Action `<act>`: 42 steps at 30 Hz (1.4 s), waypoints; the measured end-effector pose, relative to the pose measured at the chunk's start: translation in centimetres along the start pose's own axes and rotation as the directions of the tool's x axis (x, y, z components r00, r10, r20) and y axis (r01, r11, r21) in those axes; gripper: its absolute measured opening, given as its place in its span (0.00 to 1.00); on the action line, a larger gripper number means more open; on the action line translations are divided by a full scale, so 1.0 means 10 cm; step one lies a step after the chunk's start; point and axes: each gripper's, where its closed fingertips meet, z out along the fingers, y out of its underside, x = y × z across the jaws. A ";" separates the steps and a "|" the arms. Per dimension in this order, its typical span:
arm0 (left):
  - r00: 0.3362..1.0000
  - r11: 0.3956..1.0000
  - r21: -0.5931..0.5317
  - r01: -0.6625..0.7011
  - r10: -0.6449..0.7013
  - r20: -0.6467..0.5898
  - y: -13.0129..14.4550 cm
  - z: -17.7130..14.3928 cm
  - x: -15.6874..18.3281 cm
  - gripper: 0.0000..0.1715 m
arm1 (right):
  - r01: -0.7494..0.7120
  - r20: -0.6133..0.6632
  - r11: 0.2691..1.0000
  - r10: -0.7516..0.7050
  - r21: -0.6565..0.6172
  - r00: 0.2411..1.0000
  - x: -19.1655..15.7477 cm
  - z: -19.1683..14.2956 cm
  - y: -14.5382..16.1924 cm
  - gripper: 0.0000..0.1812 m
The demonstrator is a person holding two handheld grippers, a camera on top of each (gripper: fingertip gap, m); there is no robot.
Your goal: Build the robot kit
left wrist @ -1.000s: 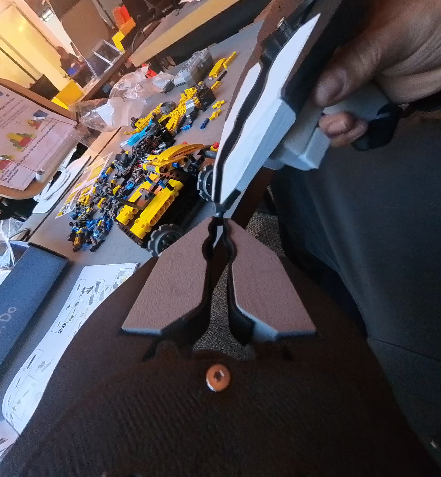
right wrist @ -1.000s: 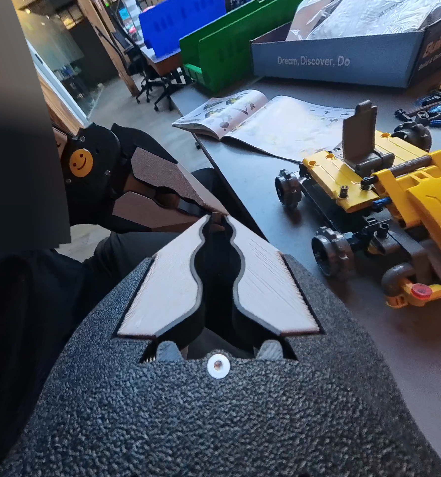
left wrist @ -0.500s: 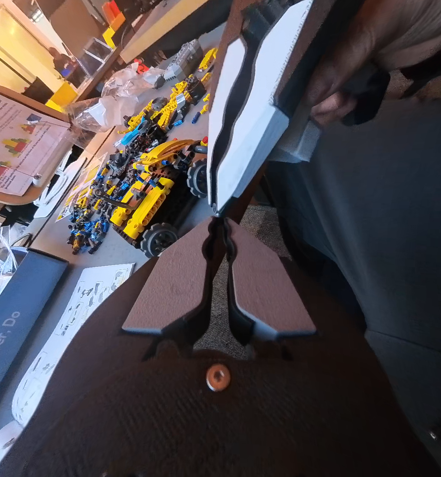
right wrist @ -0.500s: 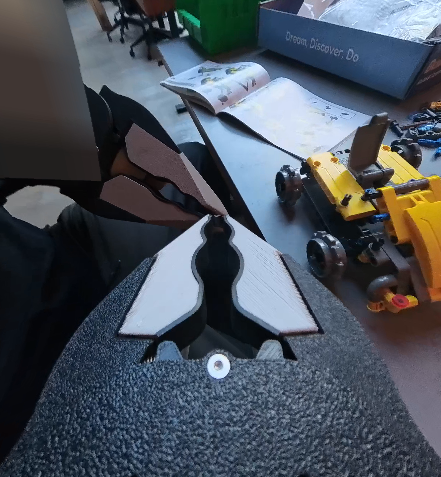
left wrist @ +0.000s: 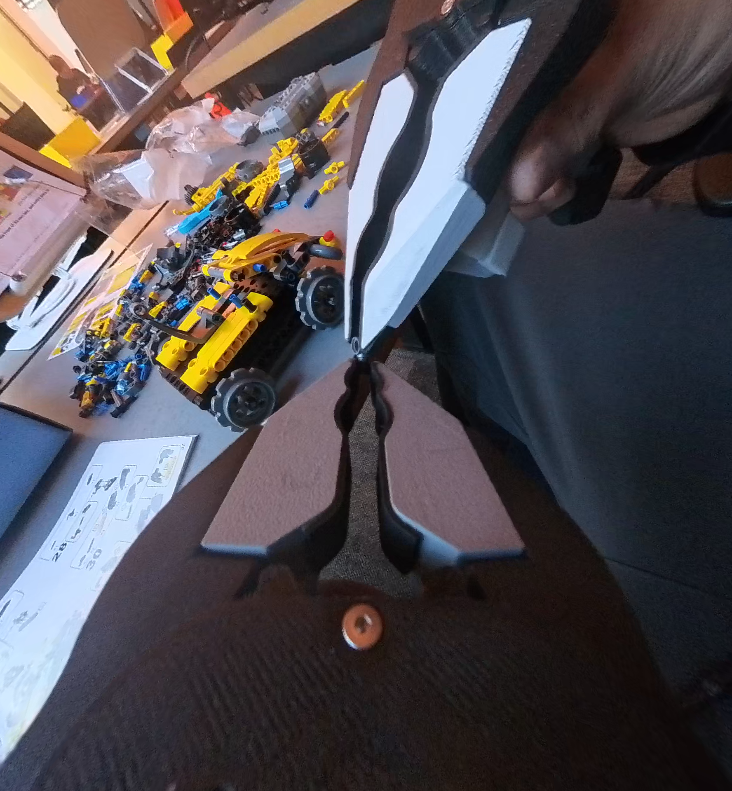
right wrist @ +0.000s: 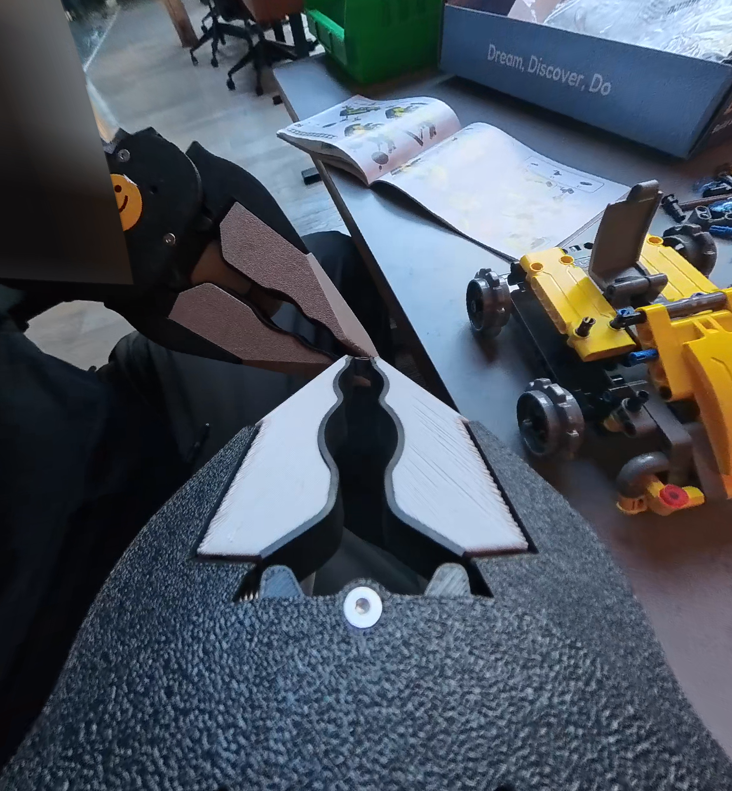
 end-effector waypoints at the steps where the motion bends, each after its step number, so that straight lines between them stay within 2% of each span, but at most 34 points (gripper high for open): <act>1: 1.000 1.000 0.005 0.011 -0.011 -0.002 -0.01 0.00 0.01 0.00 | -0.002 0.004 1.000 0.002 0.001 1.000 -0.01 -0.01 0.00 0.04; 5: 0.996 0.996 0.002 0.085 -0.085 -0.028 0.03 -0.02 0.02 0.05 | -0.032 0.017 0.999 0.032 0.016 0.999 0.03 -0.10 -0.02 0.04; 9: 0.979 0.983 -0.030 0.180 -0.182 -0.092 0.21 -0.07 0.06 0.10 | -0.051 -0.032 0.998 0.052 0.038 0.998 0.23 -0.33 -0.06 0.03; 14: 0.956 0.968 -0.080 0.240 -0.249 -0.154 0.43 -0.11 0.15 0.10 | -0.045 -0.164 0.999 0.047 0.020 0.985 0.66 -0.75 -0.09 0.03; 20: 0.962 0.975 -0.096 0.200 -0.214 -0.168 0.52 -0.05 0.21 0.10 | 0.008 -0.329 0.996 -0.036 -0.087 0.944 1.24 -1.20 -0.12 0.03; 25: 0.963 0.981 -0.095 0.170 -0.186 -0.194 0.54 -0.04 0.29 0.10 | -0.023 -0.332 0.987 -0.031 -0.159 0.943 1.47 -1.21 0.05 0.03; 30: 0.959 0.978 -0.097 0.185 -0.201 -0.201 0.55 -0.02 0.29 0.09 | -0.073 -0.308 0.973 0.003 -0.217 0.951 1.55 -1.15 0.29 0.03; 42: 0.960 0.980 -0.105 0.167 -0.186 -0.209 0.55 0.02 0.31 0.09 | -0.038 -0.284 0.885 -0.108 -0.464 0.953 1.67 -1.14 0.59 0.03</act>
